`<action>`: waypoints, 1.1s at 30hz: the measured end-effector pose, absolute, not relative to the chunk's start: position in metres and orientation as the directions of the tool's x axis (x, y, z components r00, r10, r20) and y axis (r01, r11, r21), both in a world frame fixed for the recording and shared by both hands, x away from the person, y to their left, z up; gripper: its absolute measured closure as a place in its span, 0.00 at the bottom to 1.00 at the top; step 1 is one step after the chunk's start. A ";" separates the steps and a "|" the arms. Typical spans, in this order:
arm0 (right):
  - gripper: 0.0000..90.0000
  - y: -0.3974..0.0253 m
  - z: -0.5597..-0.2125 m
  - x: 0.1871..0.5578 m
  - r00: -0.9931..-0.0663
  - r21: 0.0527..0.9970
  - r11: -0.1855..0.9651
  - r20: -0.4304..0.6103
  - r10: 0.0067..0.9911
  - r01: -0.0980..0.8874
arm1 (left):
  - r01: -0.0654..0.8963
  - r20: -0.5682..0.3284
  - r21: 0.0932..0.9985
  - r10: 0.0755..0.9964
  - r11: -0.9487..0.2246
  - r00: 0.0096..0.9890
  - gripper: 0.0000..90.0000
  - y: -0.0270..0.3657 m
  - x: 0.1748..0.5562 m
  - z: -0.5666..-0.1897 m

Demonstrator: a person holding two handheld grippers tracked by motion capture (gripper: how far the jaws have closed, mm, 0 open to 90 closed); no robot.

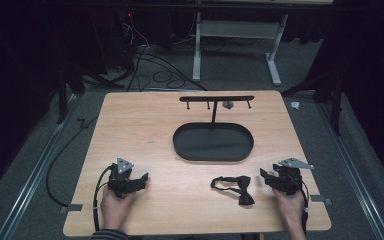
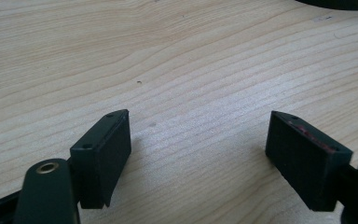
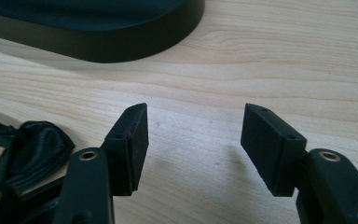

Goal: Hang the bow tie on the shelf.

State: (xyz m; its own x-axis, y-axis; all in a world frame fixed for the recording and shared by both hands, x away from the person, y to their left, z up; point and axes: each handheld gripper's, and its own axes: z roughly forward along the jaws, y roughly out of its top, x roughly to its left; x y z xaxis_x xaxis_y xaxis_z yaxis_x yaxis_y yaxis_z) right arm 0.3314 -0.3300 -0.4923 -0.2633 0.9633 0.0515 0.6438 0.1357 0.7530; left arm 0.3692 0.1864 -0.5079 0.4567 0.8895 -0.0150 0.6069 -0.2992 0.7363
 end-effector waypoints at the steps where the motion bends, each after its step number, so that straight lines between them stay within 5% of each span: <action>1: 0.48 -0.330 -0.492 0.331 -0.263 0.753 0.136 0.052 0.963 0.644 | 0.607 -0.015 0.736 0.889 -0.299 0.457 0.25 0.186 0.369 -0.508; 33: 0.60 -0.249 -0.467 0.326 -0.530 0.776 0.261 0.109 0.841 0.574 | 0.607 -0.015 0.736 0.889 -0.299 0.457 0.25 0.187 0.369 -0.508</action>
